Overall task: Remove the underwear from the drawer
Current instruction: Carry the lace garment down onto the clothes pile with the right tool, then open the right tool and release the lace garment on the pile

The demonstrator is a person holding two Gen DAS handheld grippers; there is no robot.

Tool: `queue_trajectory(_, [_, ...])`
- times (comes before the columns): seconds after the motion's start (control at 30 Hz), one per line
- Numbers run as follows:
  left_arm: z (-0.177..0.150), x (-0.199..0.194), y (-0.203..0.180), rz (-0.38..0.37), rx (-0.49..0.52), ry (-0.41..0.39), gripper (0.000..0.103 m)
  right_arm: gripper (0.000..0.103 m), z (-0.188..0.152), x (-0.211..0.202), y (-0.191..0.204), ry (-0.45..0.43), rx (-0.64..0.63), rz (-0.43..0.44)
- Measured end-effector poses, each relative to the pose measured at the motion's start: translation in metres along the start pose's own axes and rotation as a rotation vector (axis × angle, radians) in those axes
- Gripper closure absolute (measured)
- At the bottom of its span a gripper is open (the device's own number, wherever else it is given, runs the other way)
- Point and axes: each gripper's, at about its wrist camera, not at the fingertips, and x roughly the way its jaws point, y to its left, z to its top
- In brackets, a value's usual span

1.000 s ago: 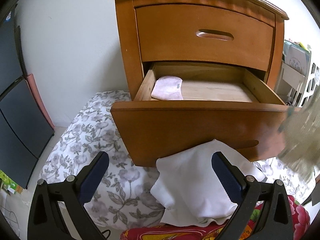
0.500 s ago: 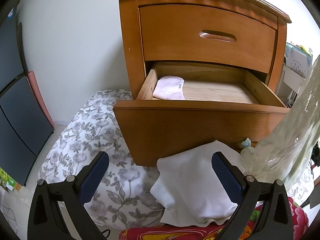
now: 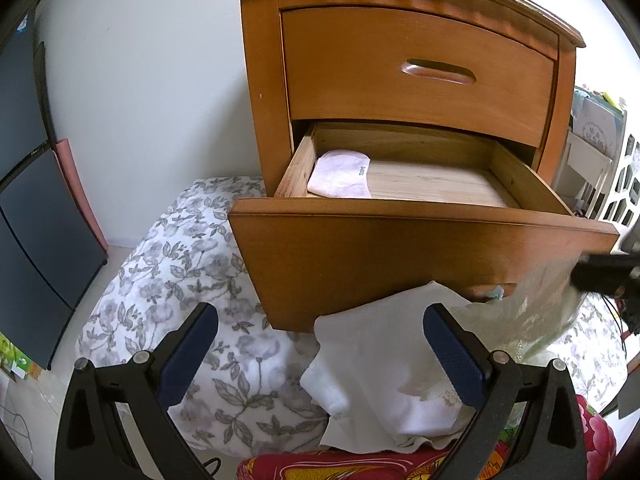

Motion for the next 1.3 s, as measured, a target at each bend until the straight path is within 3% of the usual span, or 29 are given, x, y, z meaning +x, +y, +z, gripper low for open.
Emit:
queue_trajectory(0.6, [0.000,0.000,0.000,0.001,0.003,0.003,0.001,0.097,-0.065,0.083,-0.029,0.211,0.241,-0.004])
queue_trajectory(0.83, [0.000,0.000,0.000,0.000,0.003,0.004,0.001,0.097,-0.069,0.080,-0.033,0.209,0.258,0.004])
queue_trajectory(0.93, [0.000,0.000,0.000,0.000,0.003,0.004,0.001,0.088,-0.071,0.073,-0.033,0.204,0.271,0.012])
queue_trajectory(1.0, [0.000,0.000,0.000,0.000,0.004,0.005,0.001,0.076,-0.074,0.066,-0.034,0.193,0.278,0.013])
queue_trajectory(1.13, [-0.001,0.000,-0.001,0.000,0.004,0.006,0.001,0.072,-0.076,0.046,-0.038,0.135,0.304,0.033])
queue_trajectory(1.23, [0.000,0.000,-0.001,-0.001,0.003,0.006,0.001,0.046,-0.082,0.030,-0.041,0.083,0.344,0.028])
queue_trajectory(1.3, [0.000,0.000,-0.001,0.000,0.003,0.006,0.001,0.044,-0.084,0.021,-0.040,0.055,0.365,0.020])
